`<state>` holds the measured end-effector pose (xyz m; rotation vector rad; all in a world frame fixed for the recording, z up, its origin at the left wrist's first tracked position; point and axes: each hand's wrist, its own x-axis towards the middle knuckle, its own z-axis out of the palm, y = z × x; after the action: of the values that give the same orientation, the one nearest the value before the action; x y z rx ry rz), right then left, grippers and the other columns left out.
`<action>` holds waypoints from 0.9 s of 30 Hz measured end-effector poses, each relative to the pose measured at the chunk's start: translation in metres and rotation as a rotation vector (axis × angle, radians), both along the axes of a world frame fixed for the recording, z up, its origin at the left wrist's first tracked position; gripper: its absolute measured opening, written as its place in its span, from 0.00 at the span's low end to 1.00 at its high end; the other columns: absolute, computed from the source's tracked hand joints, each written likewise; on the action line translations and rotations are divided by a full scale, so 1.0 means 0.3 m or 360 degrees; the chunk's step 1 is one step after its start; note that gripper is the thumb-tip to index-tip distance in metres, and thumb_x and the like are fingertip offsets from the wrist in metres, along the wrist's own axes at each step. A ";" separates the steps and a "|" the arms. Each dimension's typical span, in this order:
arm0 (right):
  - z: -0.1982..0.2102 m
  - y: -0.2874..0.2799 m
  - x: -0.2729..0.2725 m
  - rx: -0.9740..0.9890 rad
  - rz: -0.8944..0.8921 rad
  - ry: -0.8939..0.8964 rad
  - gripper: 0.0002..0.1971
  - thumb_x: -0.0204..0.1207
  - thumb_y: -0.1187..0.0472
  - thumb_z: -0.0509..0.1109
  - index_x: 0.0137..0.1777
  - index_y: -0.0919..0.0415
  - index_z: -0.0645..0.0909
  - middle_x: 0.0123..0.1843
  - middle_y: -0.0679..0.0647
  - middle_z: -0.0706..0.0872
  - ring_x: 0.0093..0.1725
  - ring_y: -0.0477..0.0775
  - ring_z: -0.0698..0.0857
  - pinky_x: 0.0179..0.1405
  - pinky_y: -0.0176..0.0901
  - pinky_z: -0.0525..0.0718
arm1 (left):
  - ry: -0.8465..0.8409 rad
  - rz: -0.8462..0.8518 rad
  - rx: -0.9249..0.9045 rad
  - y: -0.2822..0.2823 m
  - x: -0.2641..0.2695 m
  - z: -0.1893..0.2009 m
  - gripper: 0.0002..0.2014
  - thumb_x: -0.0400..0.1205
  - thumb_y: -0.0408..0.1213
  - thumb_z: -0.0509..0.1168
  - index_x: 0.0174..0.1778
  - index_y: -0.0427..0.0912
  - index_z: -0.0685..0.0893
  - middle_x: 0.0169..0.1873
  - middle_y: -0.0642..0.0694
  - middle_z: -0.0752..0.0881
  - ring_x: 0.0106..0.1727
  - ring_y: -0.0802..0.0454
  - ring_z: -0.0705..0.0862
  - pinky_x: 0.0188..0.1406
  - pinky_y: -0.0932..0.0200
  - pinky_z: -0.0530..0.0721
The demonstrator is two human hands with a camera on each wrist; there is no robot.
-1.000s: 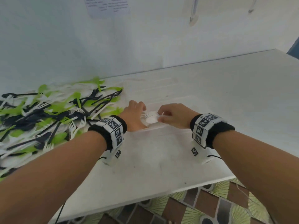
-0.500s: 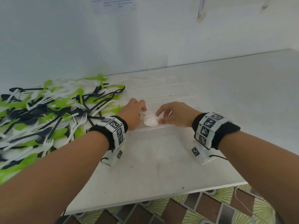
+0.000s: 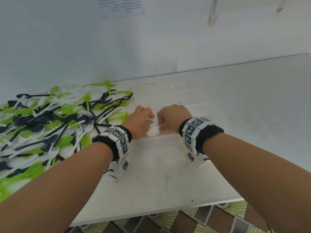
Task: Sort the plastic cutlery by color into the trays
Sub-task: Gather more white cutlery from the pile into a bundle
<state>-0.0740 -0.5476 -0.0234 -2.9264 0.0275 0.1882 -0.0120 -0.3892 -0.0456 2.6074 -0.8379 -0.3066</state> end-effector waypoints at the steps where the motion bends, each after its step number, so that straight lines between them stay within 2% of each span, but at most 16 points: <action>1: 0.001 0.002 0.001 -0.0015 0.0001 -0.0003 0.03 0.73 0.54 0.76 0.45 0.48 0.87 0.45 0.45 0.90 0.46 0.52 0.87 0.49 0.43 0.85 | 0.0068 0.0009 -0.0045 0.000 -0.003 0.006 0.13 0.89 0.37 0.58 0.68 0.44 0.80 0.64 0.45 0.71 0.64 0.45 0.78 0.55 0.59 0.70; 3: 0.001 0.009 0.004 -0.0033 0.0018 -0.0025 0.02 0.73 0.54 0.75 0.43 0.49 0.86 0.43 0.46 0.90 0.44 0.52 0.87 0.49 0.45 0.86 | 0.0177 -0.0009 -0.0025 -0.001 -0.008 0.014 0.18 0.86 0.47 0.60 0.69 0.45 0.78 0.64 0.47 0.69 0.65 0.47 0.76 0.59 0.59 0.72; 5: 0.002 0.024 0.011 -0.0031 0.0052 -0.0049 0.04 0.74 0.53 0.74 0.40 0.49 0.82 0.42 0.46 0.89 0.43 0.53 0.87 0.48 0.45 0.86 | 0.0134 -0.0071 0.0139 0.003 -0.002 0.016 0.26 0.78 0.57 0.69 0.68 0.47 0.75 0.65 0.47 0.67 0.60 0.46 0.77 0.61 0.53 0.77; 7: 0.000 0.039 0.016 -0.0032 0.0082 -0.0059 0.08 0.75 0.51 0.74 0.39 0.48 0.79 0.41 0.47 0.89 0.42 0.54 0.87 0.48 0.46 0.86 | 0.0060 -0.0114 0.0222 0.002 0.004 0.012 0.25 0.77 0.52 0.73 0.66 0.47 0.74 0.64 0.45 0.68 0.57 0.43 0.79 0.59 0.51 0.79; 10: -0.008 0.023 0.012 0.0048 0.0068 -0.0058 0.07 0.76 0.48 0.76 0.44 0.48 0.83 0.44 0.45 0.89 0.45 0.51 0.87 0.51 0.48 0.88 | 0.0017 -0.0104 0.0212 -0.003 0.007 0.006 0.20 0.81 0.44 0.71 0.67 0.46 0.74 0.66 0.42 0.68 0.57 0.40 0.80 0.57 0.50 0.79; 13: -0.011 -0.043 -0.013 0.0264 0.0021 0.0044 0.11 0.72 0.48 0.81 0.50 0.45 0.84 0.48 0.40 0.84 0.50 0.47 0.84 0.55 0.47 0.84 | 0.0017 -0.0091 0.0209 -0.001 0.008 -0.002 0.20 0.83 0.43 0.70 0.68 0.47 0.73 0.68 0.43 0.67 0.56 0.41 0.79 0.57 0.52 0.78; 16: -0.002 -0.145 -0.041 0.0210 -0.0059 0.0024 0.16 0.71 0.53 0.82 0.55 0.46 0.80 0.53 0.46 0.81 0.53 0.51 0.81 0.57 0.49 0.82 | 0.0013 -0.0087 0.0202 0.000 0.011 -0.006 0.19 0.84 0.43 0.70 0.68 0.48 0.73 0.68 0.43 0.67 0.55 0.42 0.78 0.56 0.53 0.76; 18: -0.004 -0.200 -0.054 0.0219 -0.0154 0.0033 0.15 0.73 0.56 0.81 0.55 0.50 0.81 0.53 0.47 0.83 0.53 0.53 0.83 0.56 0.48 0.83 | 0.0009 -0.0089 0.0198 -0.001 0.010 -0.005 0.19 0.84 0.42 0.69 0.68 0.47 0.73 0.68 0.42 0.67 0.54 0.42 0.78 0.54 0.53 0.76; 21: -0.020 -0.218 -0.057 0.0261 -0.0238 0.0018 0.07 0.73 0.60 0.79 0.50 0.54 0.86 0.50 0.47 0.86 0.53 0.52 0.86 0.55 0.45 0.85 | 0.0006 -0.0096 0.0206 -0.003 0.007 -0.006 0.18 0.83 0.41 0.69 0.68 0.47 0.73 0.68 0.42 0.67 0.51 0.43 0.76 0.52 0.54 0.74; 27: -0.040 -0.196 -0.055 0.0170 -0.0252 -0.0034 0.03 0.76 0.62 0.76 0.47 0.55 0.87 0.50 0.51 0.89 0.50 0.55 0.87 0.55 0.49 0.88 | 0.0022 -0.0070 0.0206 -0.006 -0.003 0.007 0.19 0.83 0.42 0.69 0.68 0.48 0.73 0.68 0.42 0.67 0.49 0.45 0.76 0.50 0.55 0.72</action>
<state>-0.0904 -0.6064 -0.0353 -2.8036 0.2378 0.1292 -0.0128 -0.3911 -0.0435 2.7051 -0.8993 -0.4030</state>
